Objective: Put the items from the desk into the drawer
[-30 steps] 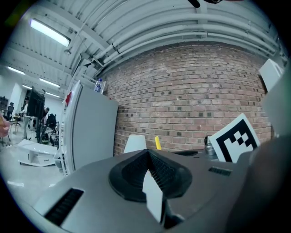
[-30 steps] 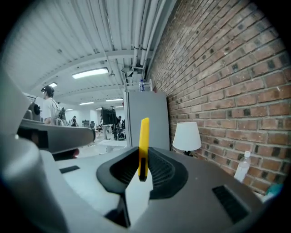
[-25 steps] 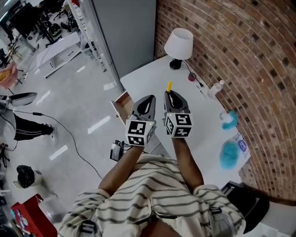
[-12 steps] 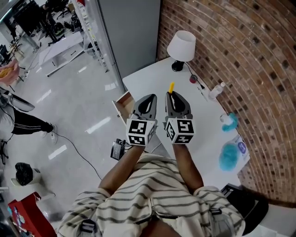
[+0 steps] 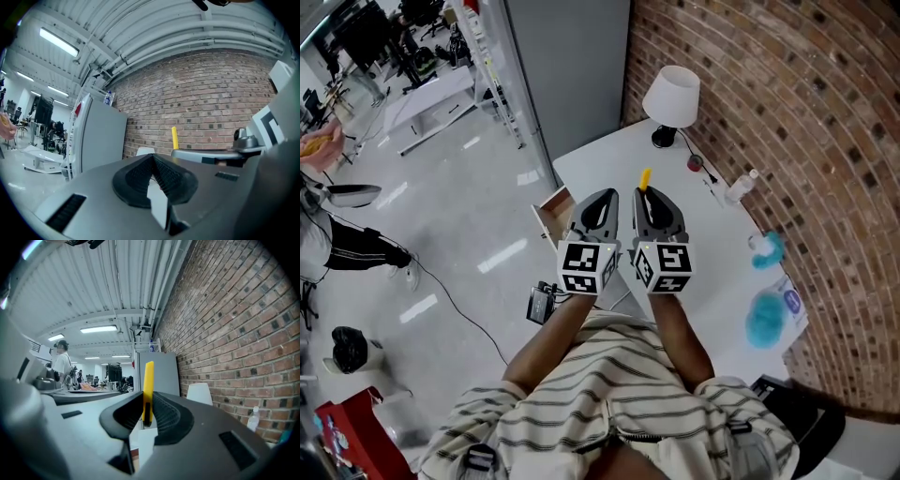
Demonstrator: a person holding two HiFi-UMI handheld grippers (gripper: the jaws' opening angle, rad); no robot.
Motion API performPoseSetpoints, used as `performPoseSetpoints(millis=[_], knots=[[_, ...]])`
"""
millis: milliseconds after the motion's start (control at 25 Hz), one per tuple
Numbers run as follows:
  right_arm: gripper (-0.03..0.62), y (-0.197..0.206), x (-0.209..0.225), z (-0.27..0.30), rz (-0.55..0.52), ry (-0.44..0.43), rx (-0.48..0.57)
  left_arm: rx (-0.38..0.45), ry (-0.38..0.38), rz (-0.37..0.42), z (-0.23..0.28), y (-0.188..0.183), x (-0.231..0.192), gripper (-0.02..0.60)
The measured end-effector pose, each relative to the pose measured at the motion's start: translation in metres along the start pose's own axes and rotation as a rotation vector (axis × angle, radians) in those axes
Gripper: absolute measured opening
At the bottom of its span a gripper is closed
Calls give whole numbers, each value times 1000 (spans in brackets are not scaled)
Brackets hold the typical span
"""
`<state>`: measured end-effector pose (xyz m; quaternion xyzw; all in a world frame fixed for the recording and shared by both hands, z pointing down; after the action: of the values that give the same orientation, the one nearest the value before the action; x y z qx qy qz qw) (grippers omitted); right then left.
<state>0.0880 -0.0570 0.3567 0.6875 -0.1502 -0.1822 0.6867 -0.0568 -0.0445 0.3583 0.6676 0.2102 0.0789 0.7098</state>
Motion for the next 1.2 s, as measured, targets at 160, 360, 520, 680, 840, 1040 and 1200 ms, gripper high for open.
performPoseSetpoints(millis=[160, 360, 520, 680, 840, 1040, 1200], knots=[[67, -2, -3, 0, -5, -4, 12, 7, -8, 13, -1, -3, 1, 8], [67, -1, -2, 0, -2, -11, 13, 5, -21, 22, -2, -3, 2, 8], [67, 1, -1, -1, 10, -16, 11, 5, -26, 40, -2, -3, 5, 8], [67, 1, -2, -2, 16, -17, 14, 3, -39, 50, -4, -3, 3, 6], [67, 0, -2, -3, 25, -18, 20, 25, -38, 51, -6, -5, 4, 6], [67, 1, 1, -4, 33, -15, 21, 28, -51, 74, -6, -6, 6, 8], [67, 1, -1, -5, 34, -20, 22, 24, -51, 76, -8, -6, 6, 8]])
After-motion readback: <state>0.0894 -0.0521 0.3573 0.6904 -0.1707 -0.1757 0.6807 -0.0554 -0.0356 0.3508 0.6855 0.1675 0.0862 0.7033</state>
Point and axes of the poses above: the fingertips, and each gripper's own axes: z forward along the fingers, x to its right, y out of its underside, the point moved 10 cm from there along -z, backward along the fingers, and after that the axes turned 6 degrees about -z, right-handed, at the moved point
